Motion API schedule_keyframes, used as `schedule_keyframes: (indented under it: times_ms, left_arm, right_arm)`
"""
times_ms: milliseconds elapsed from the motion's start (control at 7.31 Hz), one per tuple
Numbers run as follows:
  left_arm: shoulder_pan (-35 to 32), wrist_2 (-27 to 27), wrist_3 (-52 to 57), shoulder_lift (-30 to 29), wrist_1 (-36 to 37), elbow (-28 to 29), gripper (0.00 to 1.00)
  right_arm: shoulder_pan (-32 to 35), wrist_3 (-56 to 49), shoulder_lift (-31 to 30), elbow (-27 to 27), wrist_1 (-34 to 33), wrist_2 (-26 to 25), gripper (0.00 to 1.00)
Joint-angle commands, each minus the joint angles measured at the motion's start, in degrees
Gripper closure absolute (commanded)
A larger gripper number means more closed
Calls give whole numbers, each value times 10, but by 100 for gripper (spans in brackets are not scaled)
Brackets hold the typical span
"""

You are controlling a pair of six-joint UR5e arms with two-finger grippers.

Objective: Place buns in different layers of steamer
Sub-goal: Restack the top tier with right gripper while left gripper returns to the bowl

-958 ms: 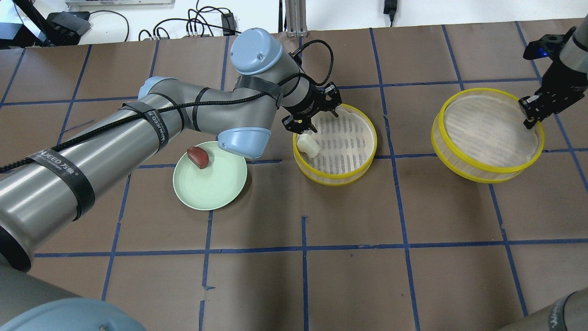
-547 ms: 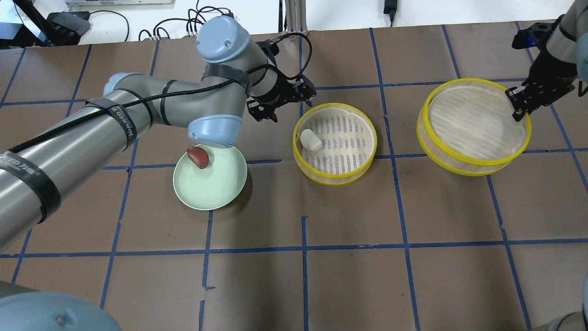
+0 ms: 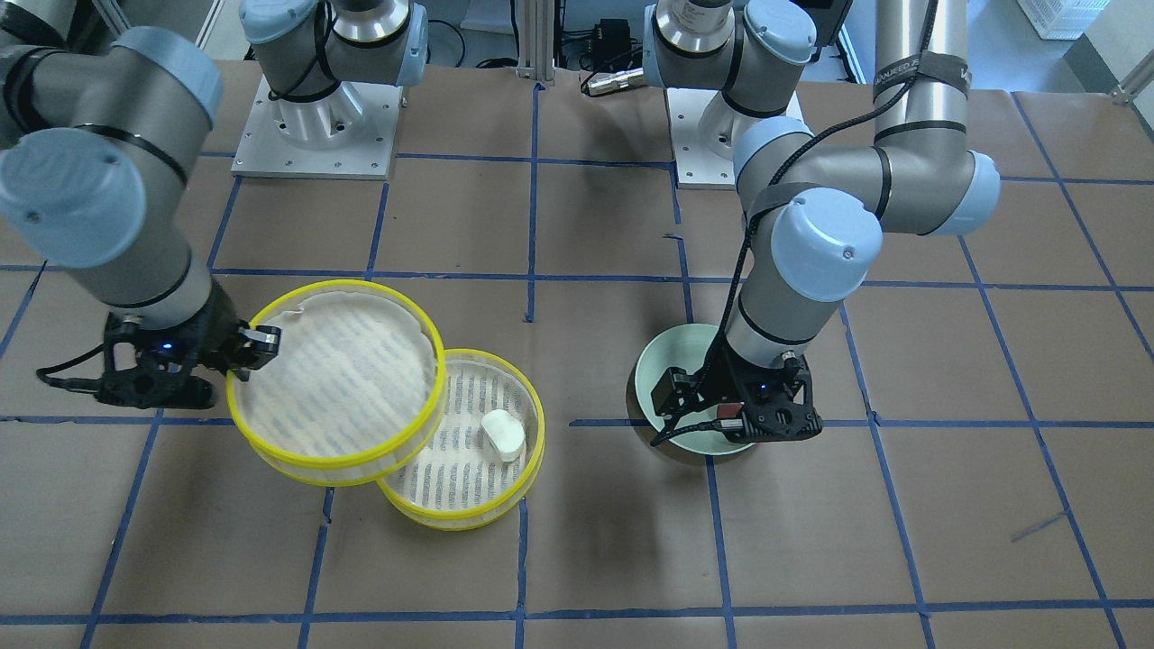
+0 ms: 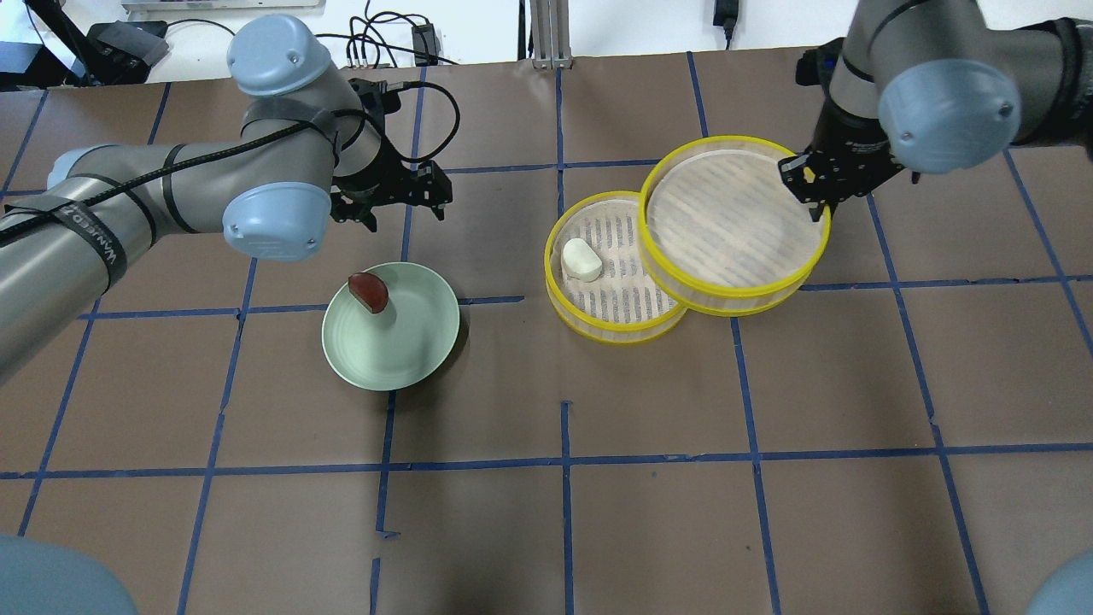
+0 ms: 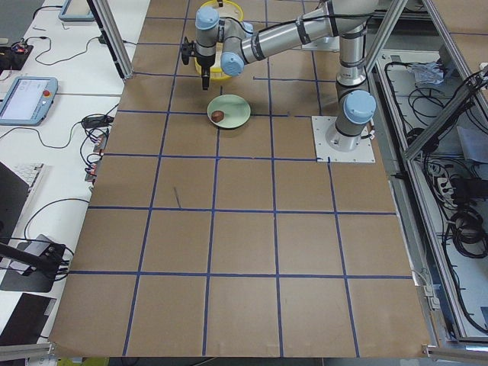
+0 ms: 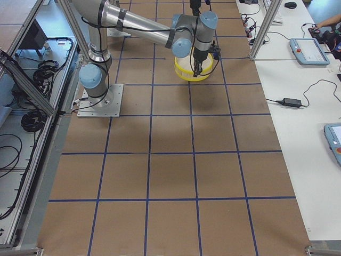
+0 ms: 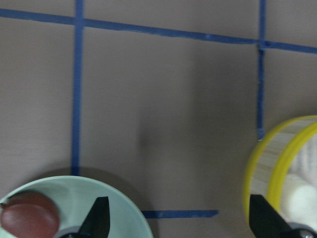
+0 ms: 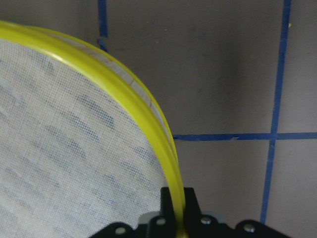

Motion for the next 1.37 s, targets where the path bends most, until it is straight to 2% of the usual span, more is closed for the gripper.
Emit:
schedule_keyframes:
  times_ms: [0,274,547,684,821,958,1232]
  left_arm:
    - [34,17,31,-4,4,-58,0]
    - [35,68,30,-25,8,-53,0]
    - [35,66,29,-36,23,-50,0]
    - [35,62,28,-37,36,-50,5]
    - [35,59,29,-47,55,-49,5]
    - [35,59,31,-54,74,-51,12]
    - [35,58,30,-51,75,-61,64]
  right_arm:
    - [86,130,18,-2,-16,4,93]
    - [102,180,39,-1,-19,4,93]
    - [99,173,66,-4,-37,5,93]
    - [98,173,68,-4,-37,18,93]
    - [98,167,68,-1,-37,19,93]
    - [95,154,69,-1,-37,19,93]
    - [91,153,69,-2,-37,18,93]
